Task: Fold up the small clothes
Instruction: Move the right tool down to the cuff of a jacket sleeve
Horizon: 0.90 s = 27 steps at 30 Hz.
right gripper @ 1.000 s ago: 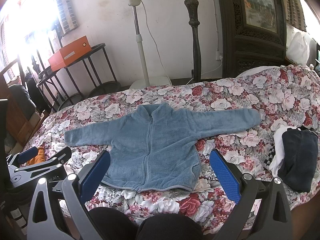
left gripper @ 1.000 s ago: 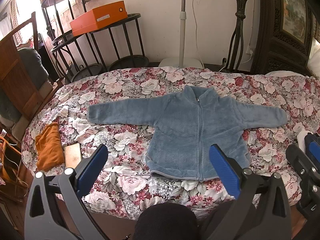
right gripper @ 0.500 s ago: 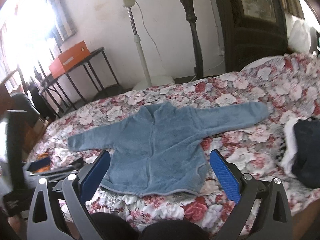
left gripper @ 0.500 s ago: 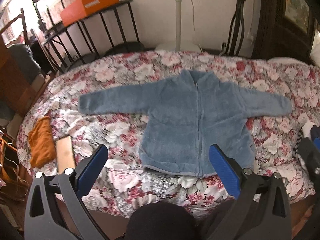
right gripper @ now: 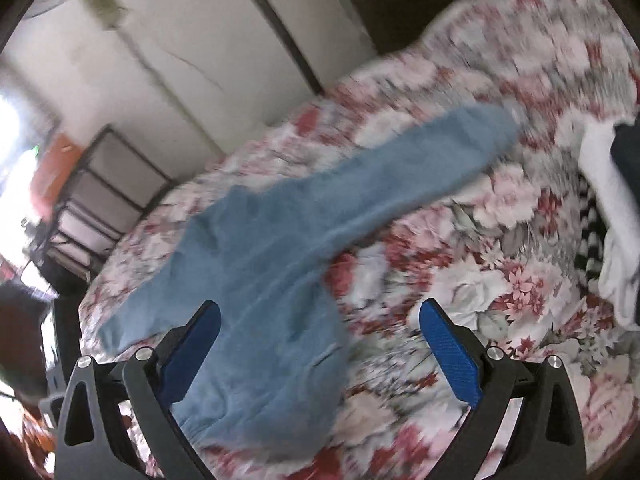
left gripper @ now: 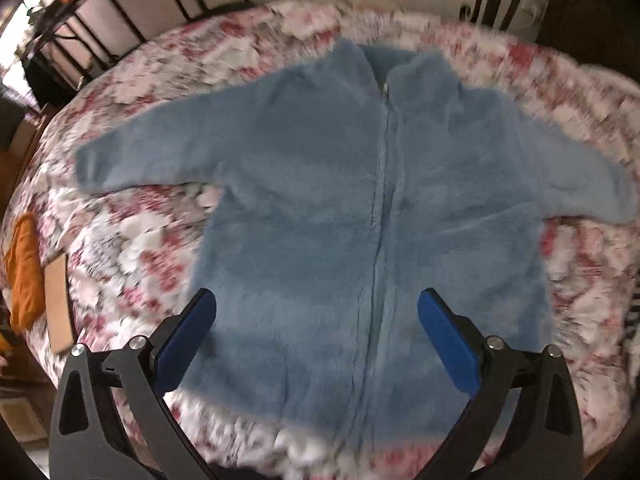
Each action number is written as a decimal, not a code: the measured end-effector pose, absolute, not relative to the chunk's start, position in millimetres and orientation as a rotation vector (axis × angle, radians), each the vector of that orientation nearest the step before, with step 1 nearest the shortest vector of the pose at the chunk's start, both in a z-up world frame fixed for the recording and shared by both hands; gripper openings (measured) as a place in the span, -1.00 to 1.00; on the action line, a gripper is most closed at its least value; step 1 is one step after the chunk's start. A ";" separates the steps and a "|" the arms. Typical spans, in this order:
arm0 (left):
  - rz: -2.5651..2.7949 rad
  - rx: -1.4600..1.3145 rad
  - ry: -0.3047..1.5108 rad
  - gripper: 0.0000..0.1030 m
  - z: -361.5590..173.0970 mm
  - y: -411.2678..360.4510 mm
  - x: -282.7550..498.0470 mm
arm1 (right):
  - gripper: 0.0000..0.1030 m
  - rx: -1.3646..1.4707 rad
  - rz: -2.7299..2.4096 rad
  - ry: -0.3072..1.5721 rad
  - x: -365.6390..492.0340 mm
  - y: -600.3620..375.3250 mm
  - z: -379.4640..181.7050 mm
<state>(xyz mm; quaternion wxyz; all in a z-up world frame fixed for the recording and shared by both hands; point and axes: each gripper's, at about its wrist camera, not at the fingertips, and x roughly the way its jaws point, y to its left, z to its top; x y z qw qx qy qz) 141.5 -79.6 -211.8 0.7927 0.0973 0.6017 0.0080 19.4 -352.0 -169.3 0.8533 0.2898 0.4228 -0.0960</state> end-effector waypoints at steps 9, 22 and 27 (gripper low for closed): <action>0.052 0.181 1.638 0.91 -298.0 0.5 163.1 | 0.89 0.179 -0.090 1.238 58.5 -288.3 -243.0; 0.042 0.145 1.535 0.91 -261.1 72.6 132.5 | 0.46 0.121 -0.114 1.101 33.8 -263.4 -208.6; -0.042 0.271 1.500 0.91 -266.8 21.5 153.4 | -0.37 0.134 -0.001 1.205 76.2 -247.5 -236.2</action>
